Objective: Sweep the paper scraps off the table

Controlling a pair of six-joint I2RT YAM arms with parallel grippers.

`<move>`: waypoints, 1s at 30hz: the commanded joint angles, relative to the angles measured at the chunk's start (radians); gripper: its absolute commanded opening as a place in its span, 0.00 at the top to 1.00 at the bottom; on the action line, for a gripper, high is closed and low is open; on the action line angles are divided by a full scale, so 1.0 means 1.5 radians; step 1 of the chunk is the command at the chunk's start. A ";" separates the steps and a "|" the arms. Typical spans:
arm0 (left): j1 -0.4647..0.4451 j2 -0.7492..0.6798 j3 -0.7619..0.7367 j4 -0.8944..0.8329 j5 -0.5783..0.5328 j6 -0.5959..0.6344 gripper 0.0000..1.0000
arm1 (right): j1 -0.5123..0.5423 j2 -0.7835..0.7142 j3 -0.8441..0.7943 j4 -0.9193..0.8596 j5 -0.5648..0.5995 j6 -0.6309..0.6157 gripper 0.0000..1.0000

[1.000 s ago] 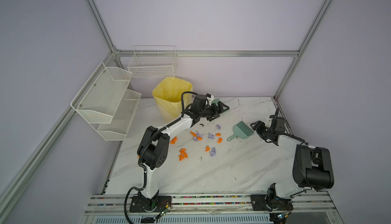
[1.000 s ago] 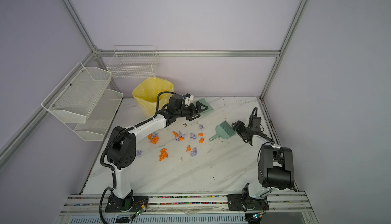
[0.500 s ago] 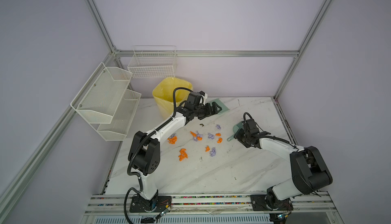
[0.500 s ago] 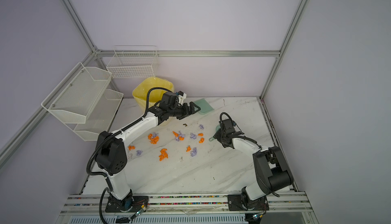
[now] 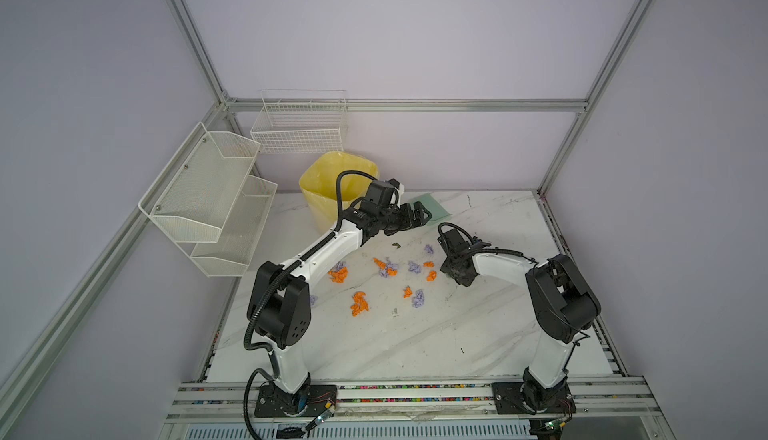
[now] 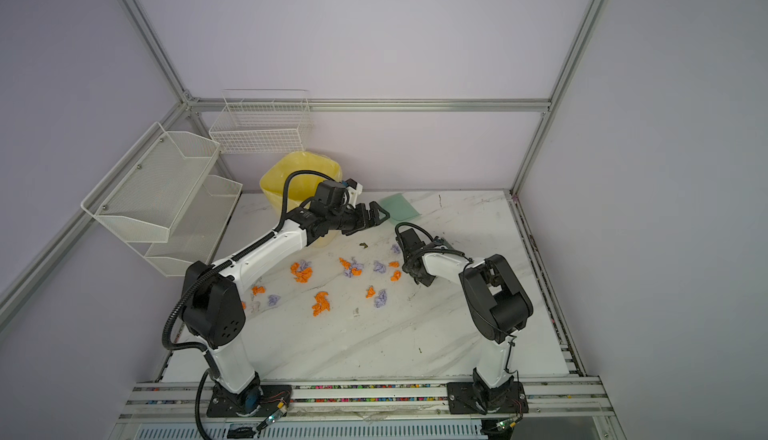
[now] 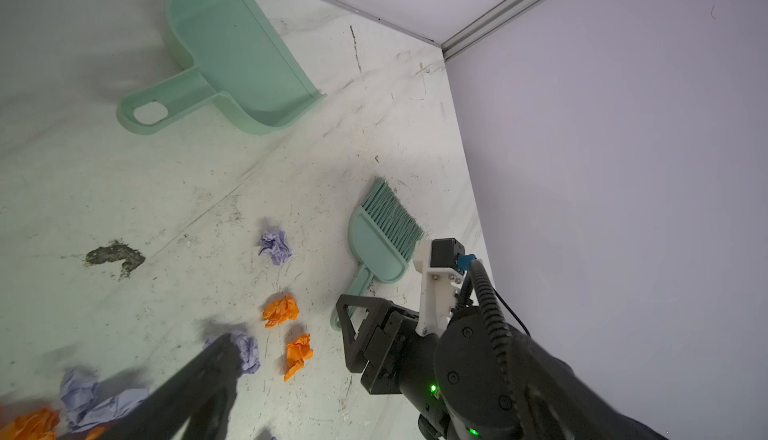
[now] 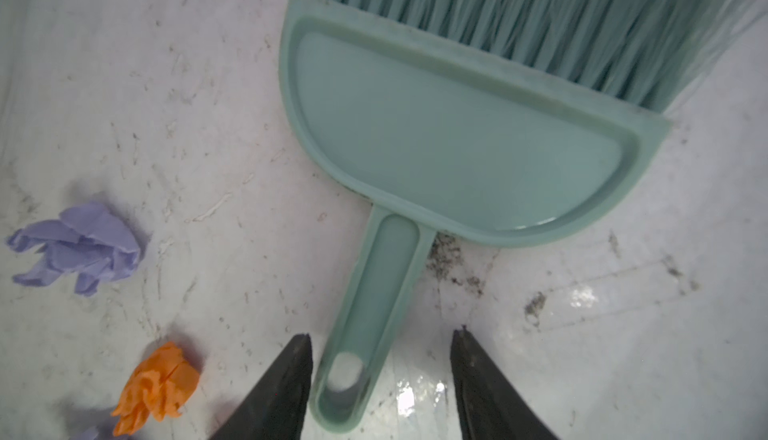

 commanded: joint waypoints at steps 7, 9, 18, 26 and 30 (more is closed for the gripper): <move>-0.001 -0.004 -0.010 0.007 -0.002 0.015 0.00 | -0.022 0.064 0.029 -0.020 -0.032 -0.075 0.72; -0.001 0.001 -0.006 0.009 0.003 0.013 0.00 | -0.038 0.054 0.013 -0.009 -0.051 -0.102 0.79; -0.005 0.009 -0.006 0.008 0.001 0.009 0.00 | -0.096 -0.137 -0.173 0.127 -0.159 -0.268 0.88; -0.018 0.021 0.001 0.031 0.009 -0.026 0.00 | -0.120 -0.293 -0.228 0.199 -0.177 -0.347 0.92; -0.032 0.040 0.010 0.066 0.049 -0.052 0.00 | -0.122 -0.337 -0.231 0.217 -0.185 -0.364 0.92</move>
